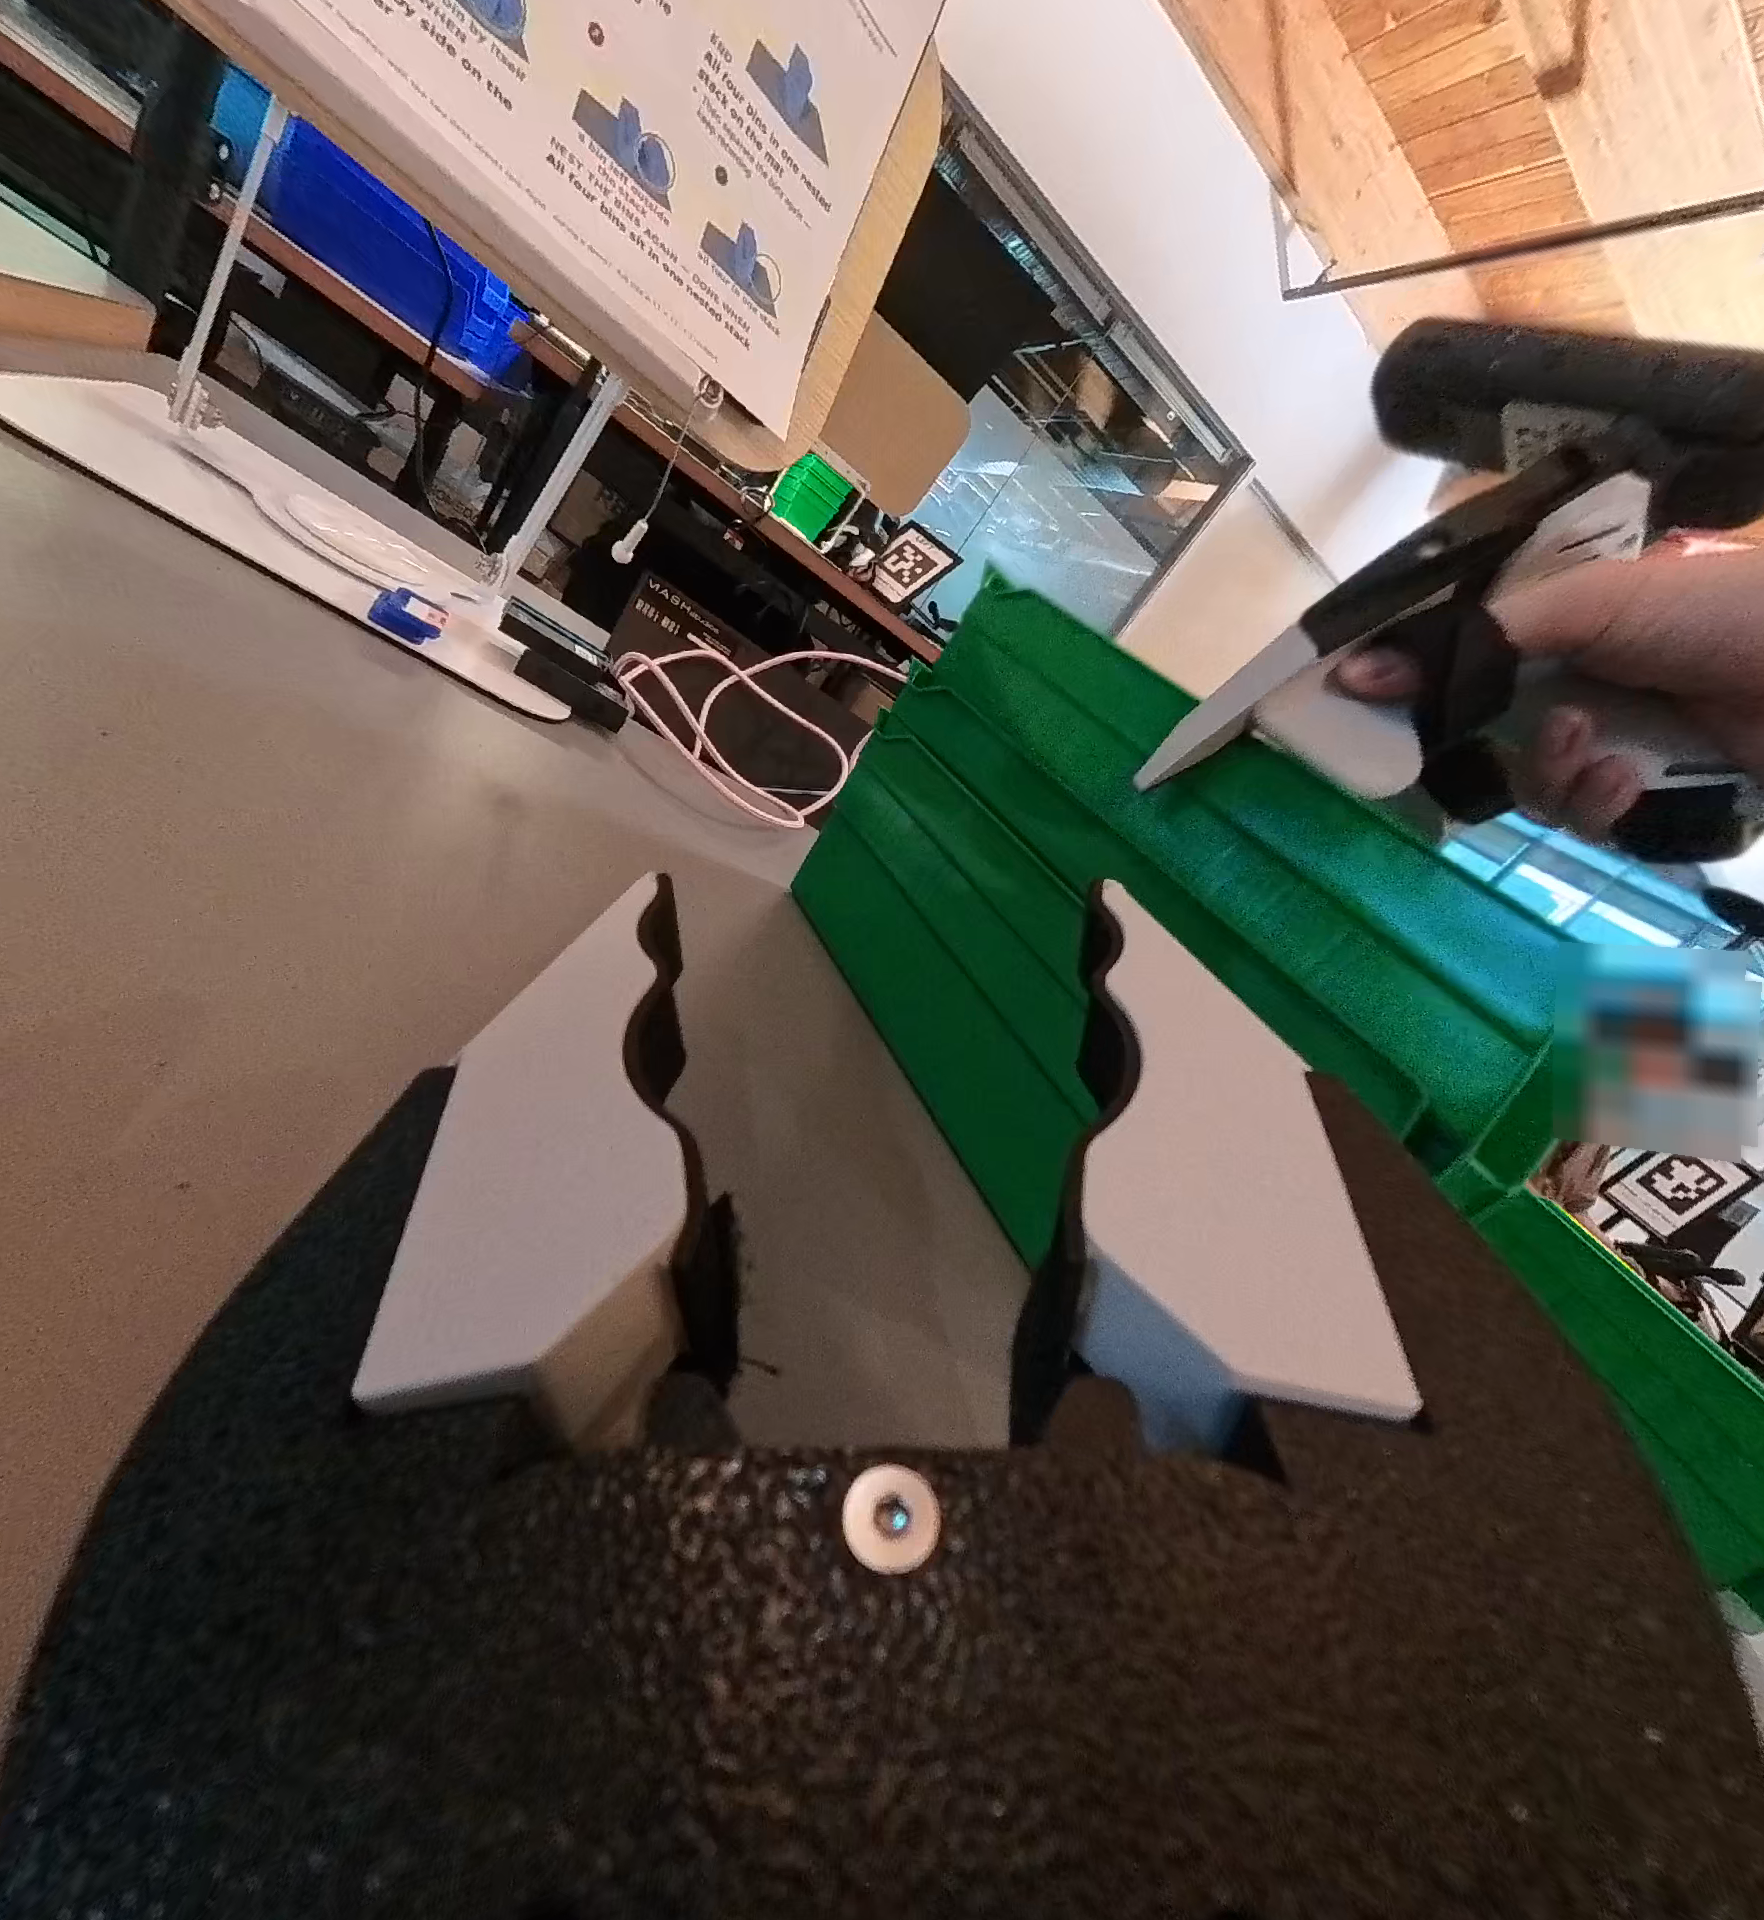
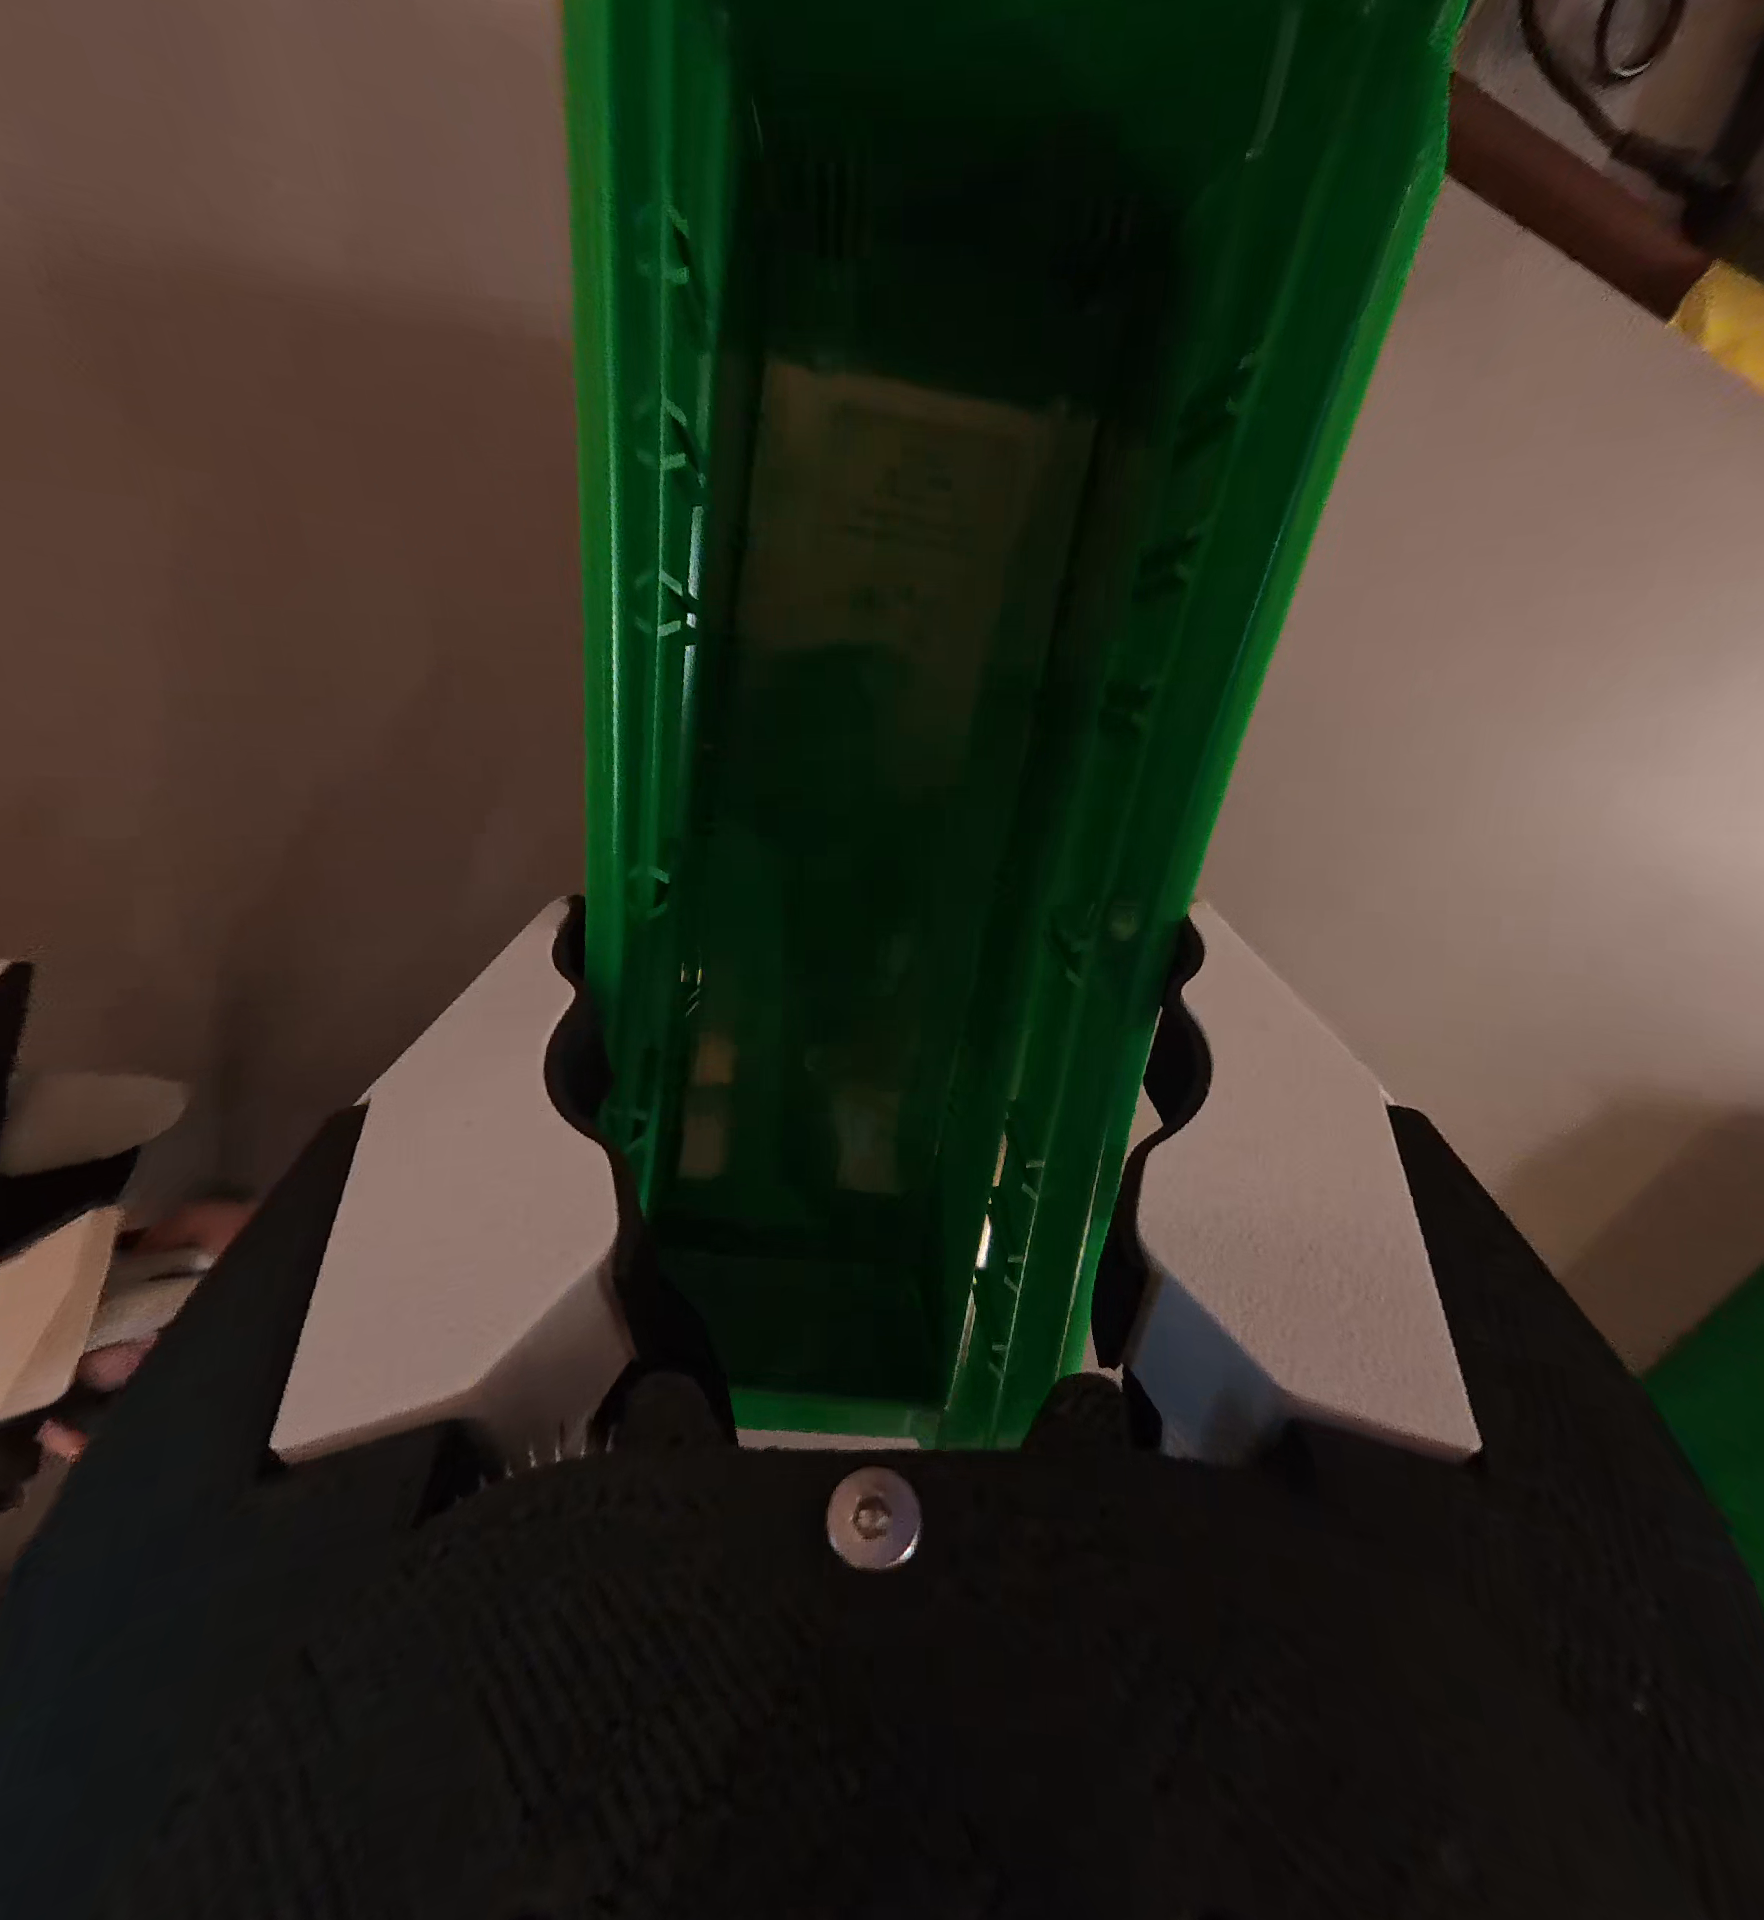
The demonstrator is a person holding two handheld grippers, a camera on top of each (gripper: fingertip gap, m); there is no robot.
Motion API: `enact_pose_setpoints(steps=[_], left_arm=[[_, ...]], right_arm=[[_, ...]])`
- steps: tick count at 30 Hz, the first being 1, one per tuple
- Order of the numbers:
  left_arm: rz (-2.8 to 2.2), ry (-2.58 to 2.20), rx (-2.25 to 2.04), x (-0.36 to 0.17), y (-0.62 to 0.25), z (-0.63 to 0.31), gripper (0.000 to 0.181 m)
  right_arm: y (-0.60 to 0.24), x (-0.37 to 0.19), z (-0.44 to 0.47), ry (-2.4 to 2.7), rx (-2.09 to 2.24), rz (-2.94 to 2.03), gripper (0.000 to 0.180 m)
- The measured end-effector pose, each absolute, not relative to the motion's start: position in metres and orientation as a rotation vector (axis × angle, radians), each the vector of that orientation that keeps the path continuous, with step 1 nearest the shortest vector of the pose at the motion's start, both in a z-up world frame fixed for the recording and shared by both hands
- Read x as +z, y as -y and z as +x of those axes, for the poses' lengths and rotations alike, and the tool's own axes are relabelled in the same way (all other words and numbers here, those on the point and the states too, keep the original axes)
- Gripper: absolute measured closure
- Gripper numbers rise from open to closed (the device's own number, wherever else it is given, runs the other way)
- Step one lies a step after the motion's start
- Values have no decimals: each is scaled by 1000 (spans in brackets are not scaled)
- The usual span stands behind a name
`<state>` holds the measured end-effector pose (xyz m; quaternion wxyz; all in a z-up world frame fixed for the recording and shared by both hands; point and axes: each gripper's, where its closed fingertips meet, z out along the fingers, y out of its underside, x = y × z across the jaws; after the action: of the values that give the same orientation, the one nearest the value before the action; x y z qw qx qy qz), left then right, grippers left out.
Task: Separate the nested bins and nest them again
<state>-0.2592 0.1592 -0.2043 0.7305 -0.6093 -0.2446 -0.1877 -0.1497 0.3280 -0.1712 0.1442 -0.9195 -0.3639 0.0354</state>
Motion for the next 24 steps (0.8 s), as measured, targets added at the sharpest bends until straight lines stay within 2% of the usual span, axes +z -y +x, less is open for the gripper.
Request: enact_pose_setpoints(steps=[1,3,8,11,14,19,24], left_arm=[[-1344,538,-412,-204,-159,-259,105],[-1347,534,-410,-205,-160,-259,105],[-1347,531,-408,-204,-160,-258,105],[-1344,527,-406,-204,-159,-258,105],[-1344,529,-408,-204,-159,-258,105],[-1367,516,-408,-206,-164,-253,105],[-1386,502,-388,-207,-167,-248,105]], right_arm=[[-329,-177,-150,1048,99,-2652,72],[-330,-185,-152,1048,99,-2649,70],[-330,-190,-155,1058,124,-2614,47],[-331,-174,-157,1105,212,-2531,33],[-327,-142,-139,1203,314,-2390,27],[-353,-120,-17,1194,138,-2248,25],[-380,-168,148,950,12,-2585,20]])
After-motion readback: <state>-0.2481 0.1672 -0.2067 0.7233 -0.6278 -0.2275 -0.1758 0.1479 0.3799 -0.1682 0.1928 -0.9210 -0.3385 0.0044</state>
